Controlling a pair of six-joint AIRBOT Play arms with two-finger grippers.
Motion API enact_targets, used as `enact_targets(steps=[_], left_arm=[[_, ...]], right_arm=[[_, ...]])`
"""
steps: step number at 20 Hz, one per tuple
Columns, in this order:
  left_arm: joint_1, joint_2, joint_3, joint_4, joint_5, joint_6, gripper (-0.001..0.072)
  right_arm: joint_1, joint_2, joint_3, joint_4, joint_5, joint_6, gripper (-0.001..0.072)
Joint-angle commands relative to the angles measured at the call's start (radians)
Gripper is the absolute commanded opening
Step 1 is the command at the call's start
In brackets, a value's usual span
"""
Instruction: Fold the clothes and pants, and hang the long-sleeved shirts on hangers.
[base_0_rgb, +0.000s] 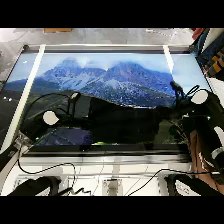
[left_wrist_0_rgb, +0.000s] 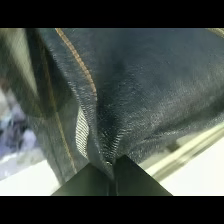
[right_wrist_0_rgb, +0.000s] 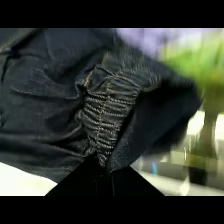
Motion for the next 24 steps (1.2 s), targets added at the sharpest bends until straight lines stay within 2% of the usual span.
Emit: enact_targets(steps=[1,2,3,4,5,8,11,13,14,15,17,19,21,22,23,24], left_arm=[[-0.022,-0.060,-0.003,0.079,-0.039,-0.053,0.0023],[-0.030,-0.090,-0.003,0.079,-0.039,-0.053,0.0025],[-0.031,-0.122,-0.002,0.079,-0.035,-0.053,0.0052],[-0.031,-0.147,-0.002,0.079,-0.031,-0.053,0.0322],[-0.031,-0.166,-0.002,0.079,-0.019,-0.056,0.0700],[-0.030,-0.171,0.020,0.079,-0.006,-0.053,0.0700],[-0.030,-0.169,0.057,0.078,-0.006,-0.053,0.0698],[-0.030,-0.169,0.070,0.078,-0.007,-0.053,0.0698],[-0.030,-0.169,0.071,0.078,-0.007,-0.053,0.0698],[-0.030,-0.169,0.071,0.078,-0.010,-0.053,0.0698],[-0.030,-0.169,0.071,0.078,-0.011,-0.053,0.0698],[-0.030,-0.169,0.071,0.078,-0.011,-0.053,0.0697],[-0.031,-0.169,0.071,0.078,-0.011,-0.053,0.0696],[-0.031,-0.169,0.071,0.078,-0.011,-0.053,0.0695],[-0.031,-0.169,0.071,0.078,-0.011,-0.053,0.0695],[-0.031,-0.169,0.070,0.078,-0.012,-0.053,0.0695]], right_arm=[[-0.018,-0.003,-0.113,-0.101,0.150,-0.006,0.0044],[-0.018,-0.003,-0.157,-0.107,0.138,-0.007,0.0049],[-0.018,-0.003,-0.186,-0.116,0.107,-0.021,0.0126],[-0.018,-0.003,-0.199,-0.128,0.055,-0.066,0.0323],[-0.018,-0.003,-0.197,-0.136,0.000,-0.088,0.0465],[-0.018,-0.002,-0.160,-0.139,-0.149,-0.076,0.0584],[-0.021,-0.005,-0.138,-0.163,-0.222,-0.004,0.0583],[-0.070,-0.009,-0.139,-0.163,-0.229,-0.006,0.0574],[-0.121,-0.008,-0.138,-0.158,-0.223,-0.006,0.0525],[-0.181,-0.008,-0.135,-0.149,-0.206,-0.011,0.0516],[-0.328,-0.009,-0.132,-0.085,-0.131,-0.097,0.0502],[-0.465,-0.009,-0.153,0.038,-0.010,-0.295,0.0478],[-0.558,-0.009,-0.236,0.211,0.077,-0.437,0.0475],[-0.577,-0.009,-0.298,0.297,0.084,-0.465,0.0476],[-0.576,-0.009,-0.356,0.357,0.073,-0.491,0.0510],[-0.564,-0.009,-0.415,0.404,0.039,-0.512,0.0588]])
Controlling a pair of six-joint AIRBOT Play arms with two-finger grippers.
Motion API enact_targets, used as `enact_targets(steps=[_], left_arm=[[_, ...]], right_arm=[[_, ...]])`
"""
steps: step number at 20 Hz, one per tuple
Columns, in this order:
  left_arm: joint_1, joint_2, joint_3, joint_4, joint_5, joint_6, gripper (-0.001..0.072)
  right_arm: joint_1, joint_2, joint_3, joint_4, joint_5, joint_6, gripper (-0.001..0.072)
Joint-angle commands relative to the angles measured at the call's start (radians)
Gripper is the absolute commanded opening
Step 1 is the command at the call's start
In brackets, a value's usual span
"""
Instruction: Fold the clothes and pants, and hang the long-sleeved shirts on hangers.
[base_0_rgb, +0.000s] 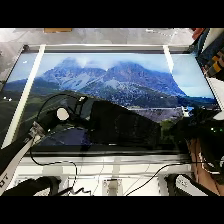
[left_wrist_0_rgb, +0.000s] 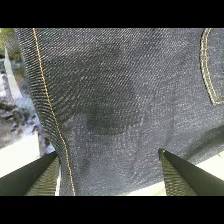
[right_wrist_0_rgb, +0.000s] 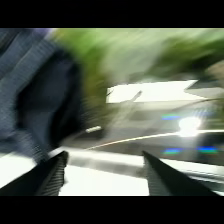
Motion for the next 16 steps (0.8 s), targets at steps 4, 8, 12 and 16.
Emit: enact_targets(steps=[4,8,12,16], left_arm=[[-0.001,-0.001,0.001,0.000,-0.018,0.000,0.0694],[-0.001,-0.001,0.001,0.000,-0.023,0.000,0.0694],[-0.001,-0.001,0.001,0.000,-0.034,0.000,0.0694],[-0.001,-0.001,0.001,0.000,-0.033,0.000,0.0694]], right_arm=[[0.064,0.000,-0.210,0.309,-0.120,-0.139,0.0694],[0.218,0.000,-0.153,0.315,-0.262,-0.104,0.0695],[0.307,0.000,-0.106,-0.043,-0.433,0.317,0.0693],[0.307,-0.006,-0.103,-0.014,-0.425,0.342,0.0682]])
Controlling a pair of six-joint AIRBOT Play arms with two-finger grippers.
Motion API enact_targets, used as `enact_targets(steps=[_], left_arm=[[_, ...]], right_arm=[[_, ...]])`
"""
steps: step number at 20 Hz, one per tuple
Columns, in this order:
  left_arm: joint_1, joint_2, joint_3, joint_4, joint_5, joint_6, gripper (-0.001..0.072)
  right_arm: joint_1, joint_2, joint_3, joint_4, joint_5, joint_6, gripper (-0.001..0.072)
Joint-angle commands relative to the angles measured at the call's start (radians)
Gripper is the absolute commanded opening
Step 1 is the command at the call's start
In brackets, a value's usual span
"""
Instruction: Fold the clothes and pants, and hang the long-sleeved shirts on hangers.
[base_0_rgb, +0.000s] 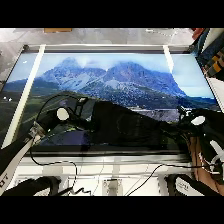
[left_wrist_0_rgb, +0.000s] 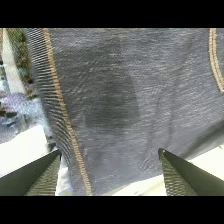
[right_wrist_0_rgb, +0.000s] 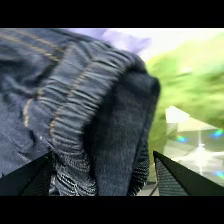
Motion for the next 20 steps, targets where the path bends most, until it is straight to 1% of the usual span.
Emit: enact_targets(steps=[1,2,4,5,7,8,10,11,12,17,18,19,20], left_arm=[[0.000,-0.001,0.000,0.000,-0.003,0.000,0.0694],[0.000,-0.001,0.000,0.000,-0.003,0.000,0.0694],[0.000,-0.001,0.000,0.000,-0.003,0.000,0.0694],[0.000,-0.001,0.000,0.000,-0.003,0.000,0.0694],[0.000,-0.001,0.000,0.001,-0.001,0.000,0.0694],[0.000,-0.001,0.000,0.001,0.002,0.000,0.0694],[0.000,-0.001,0.000,0.001,0.009,0.000,0.0694],[0.000,-0.001,0.000,0.001,0.010,0.000,0.0694],[0.000,-0.001,0.000,0.001,0.013,0.000,0.0694],[0.000,-0.004,0.000,0.001,0.043,0.000,0.0694],[0.000,-0.004,0.000,0.001,0.043,0.000,0.0694],[0.000,-0.004,0.000,0.002,0.043,0.001,0.0694],[0.003,-0.004,0.000,0.002,0.047,0.011,0.0694]], right_arm=[[0.017,-0.016,0.008,-0.007,-0.035,0.096,0.0683],[0.017,-0.037,0.008,0.025,-0.031,0.088,0.0676],[0.017,-0.099,0.008,0.119,-0.012,0.005,0.0672],[0.017,-0.134,0.008,0.196,0.004,-0.053,0.0672],[0.027,-0.200,0.009,0.405,0.047,-0.224,0.0671],[0.039,-0.220,0.009,0.501,0.053,-0.302,0.0642],[0.080,-0.230,0.009,0.612,0.029,-0.411,0.0487],[0.099,-0.230,0.009,0.627,0.011,-0.430,0.0454],[0.123,-0.230,0.009,0.627,-0.016,-0.429,0.0445],[0.284,-0.231,0.011,0.655,-0.140,-0.427,0.0441],[0.313,-0.231,0.022,0.656,-0.159,-0.428,0.0355],[0.333,-0.231,0.045,0.650,-0.164,-0.428,0.0163],[0.346,-0.231,0.082,0.646,-0.161,-0.429,0.0050]])
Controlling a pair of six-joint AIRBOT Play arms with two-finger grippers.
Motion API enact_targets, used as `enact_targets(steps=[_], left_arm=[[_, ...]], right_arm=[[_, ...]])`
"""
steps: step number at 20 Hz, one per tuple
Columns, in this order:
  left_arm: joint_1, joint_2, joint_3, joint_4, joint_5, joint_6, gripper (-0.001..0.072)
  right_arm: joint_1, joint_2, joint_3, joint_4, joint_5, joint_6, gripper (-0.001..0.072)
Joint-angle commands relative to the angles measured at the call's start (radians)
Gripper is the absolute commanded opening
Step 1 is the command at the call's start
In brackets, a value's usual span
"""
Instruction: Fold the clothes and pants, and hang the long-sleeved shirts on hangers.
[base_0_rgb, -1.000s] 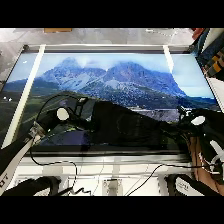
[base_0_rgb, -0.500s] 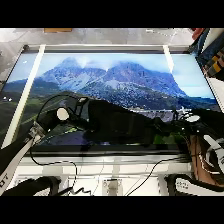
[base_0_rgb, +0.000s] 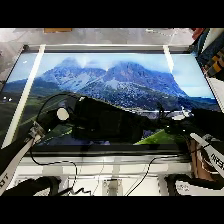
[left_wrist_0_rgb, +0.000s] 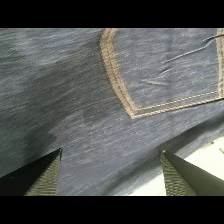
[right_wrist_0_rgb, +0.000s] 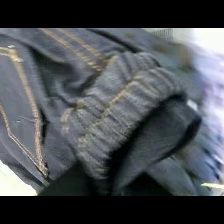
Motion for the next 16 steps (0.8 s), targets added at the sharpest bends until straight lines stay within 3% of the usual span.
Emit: enact_targets(steps=[1,3,5,10,16], left_arm=[[0.003,0.000,0.001,0.005,0.018,0.025,0.0694],[0.013,0.004,0.018,0.021,0.023,0.057,0.0692],[0.022,0.018,0.070,0.062,0.012,0.059,0.0692],[0.032,0.138,0.196,0.116,0.015,0.060,0.0692],[0.032,0.292,0.204,0.116,0.017,0.060,0.0692]], right_arm=[[0.064,0.002,0.094,0.012,-0.032,-0.013,0.0044],[0.040,0.023,0.213,-0.038,-0.002,-0.009,0.0044],[-0.008,0.064,0.343,-0.129,0.024,0.062,0.0043],[-0.251,0.253,0.635,-0.470,0.039,0.441,0.0044],[-0.661,0.533,0.776,-0.797,0.113,0.806,0.0043]])
